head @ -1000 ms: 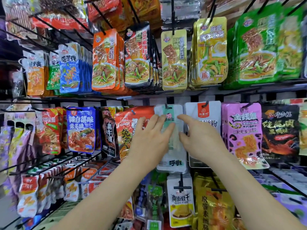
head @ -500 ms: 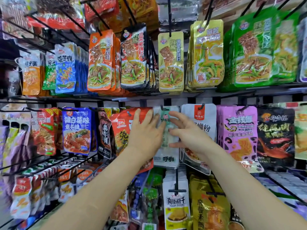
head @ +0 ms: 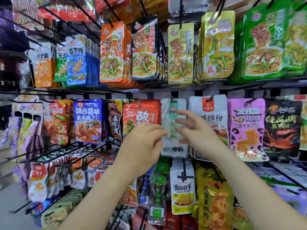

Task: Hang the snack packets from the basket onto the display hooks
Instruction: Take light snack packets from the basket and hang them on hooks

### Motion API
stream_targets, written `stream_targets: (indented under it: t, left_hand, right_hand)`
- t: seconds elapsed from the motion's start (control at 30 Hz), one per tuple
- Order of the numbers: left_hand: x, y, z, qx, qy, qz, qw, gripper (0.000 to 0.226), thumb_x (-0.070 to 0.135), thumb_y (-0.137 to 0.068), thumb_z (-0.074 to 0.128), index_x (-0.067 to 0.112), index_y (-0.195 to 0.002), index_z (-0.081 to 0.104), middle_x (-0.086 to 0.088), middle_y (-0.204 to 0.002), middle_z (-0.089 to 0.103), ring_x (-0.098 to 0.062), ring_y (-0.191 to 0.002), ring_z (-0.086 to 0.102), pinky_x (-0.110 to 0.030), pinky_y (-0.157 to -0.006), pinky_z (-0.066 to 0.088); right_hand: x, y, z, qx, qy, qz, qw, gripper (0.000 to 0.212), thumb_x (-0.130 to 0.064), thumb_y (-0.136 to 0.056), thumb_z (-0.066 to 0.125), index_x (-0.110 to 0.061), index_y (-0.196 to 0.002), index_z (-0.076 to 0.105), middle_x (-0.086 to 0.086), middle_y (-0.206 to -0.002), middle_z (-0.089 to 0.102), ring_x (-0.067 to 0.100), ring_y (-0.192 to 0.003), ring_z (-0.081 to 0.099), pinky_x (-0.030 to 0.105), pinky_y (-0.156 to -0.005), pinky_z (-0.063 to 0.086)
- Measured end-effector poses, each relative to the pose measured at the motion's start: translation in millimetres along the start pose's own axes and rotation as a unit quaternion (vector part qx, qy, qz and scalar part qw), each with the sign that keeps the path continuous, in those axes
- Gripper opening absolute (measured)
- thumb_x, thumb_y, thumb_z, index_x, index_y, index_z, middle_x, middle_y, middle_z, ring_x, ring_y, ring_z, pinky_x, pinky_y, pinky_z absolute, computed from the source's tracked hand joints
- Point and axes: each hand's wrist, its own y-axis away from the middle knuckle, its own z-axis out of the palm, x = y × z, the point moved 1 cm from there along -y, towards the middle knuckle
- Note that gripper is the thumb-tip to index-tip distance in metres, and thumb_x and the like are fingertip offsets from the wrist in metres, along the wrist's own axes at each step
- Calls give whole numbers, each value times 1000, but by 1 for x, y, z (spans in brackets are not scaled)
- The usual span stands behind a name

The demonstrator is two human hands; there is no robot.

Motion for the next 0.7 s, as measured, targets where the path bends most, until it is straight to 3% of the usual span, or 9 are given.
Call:
stream_targets:
  t: [0.17, 0.27, 0.4, 0.47, 0.6, 0.7]
  left_hand:
    - [7, 27, -26, 19, 95, -83, 992, 29, 21, -86, 55, 18, -109, 72, 9, -107, 71, -8, -101, 62, -29, -91, 52]
    - [15, 59, -42, 25, 136, -97, 986, 26, 20, -85, 57, 20, -104, 74, 12, -99, 71, 1, -90, 61, -18, -81, 50]
    - [25, 119, -60, 1, 185, -83, 979, 21, 14, -81, 61, 20, -97, 75, 15, -88, 71, 3, -79, 62, -11, -70, 47]
    - [27, 155, -65, -31, 201, -88, 975, 20, 16, -82, 60, 21, -94, 75, 17, -86, 70, 3, -78, 61, -10, -66, 46]
    - [32, 224, -67, -108, 202, -126, 965, 25, 8, -76, 60, 21, -91, 75, 18, -90, 68, 5, -83, 61, -8, -76, 46]
    - [41, 269, -73, -176, 196, -161, 951, 24, 9, -79, 62, 22, -92, 76, 16, -90, 69, 2, -85, 61, -2, -76, 42]
  right_hand:
    - [-22, 55, 5, 44, 1, 6, 999, 37, 4, -93, 48, -25, -111, 63, -2, -98, 74, 16, -80, 71, 30, -66, 60]
    - [-32, 97, 13, 54, 11, 5, 998, 30, 1, -95, 48, -21, -104, 66, 2, -86, 75, 17, -70, 69, 30, -61, 58]
    - [-30, 151, 31, 38, 62, 34, 997, 26, 0, -95, 50, -18, -94, 69, 5, -81, 74, 15, -67, 67, 23, -55, 51]
    - [-26, 179, 41, 3, 112, 60, 992, 25, -5, -95, 53, -22, -96, 70, 1, -82, 74, 14, -71, 69, 22, -60, 52]
    - [-11, 233, 60, -47, 201, 92, 974, 18, -14, -94, 58, -28, -95, 70, 0, -84, 73, 23, -78, 67, 36, -74, 55]
    - [4, 273, 77, -76, 243, 107, 961, 25, -16, -94, 58, -40, -91, 64, 1, -83, 72, 22, -78, 65, 34, -74, 50]
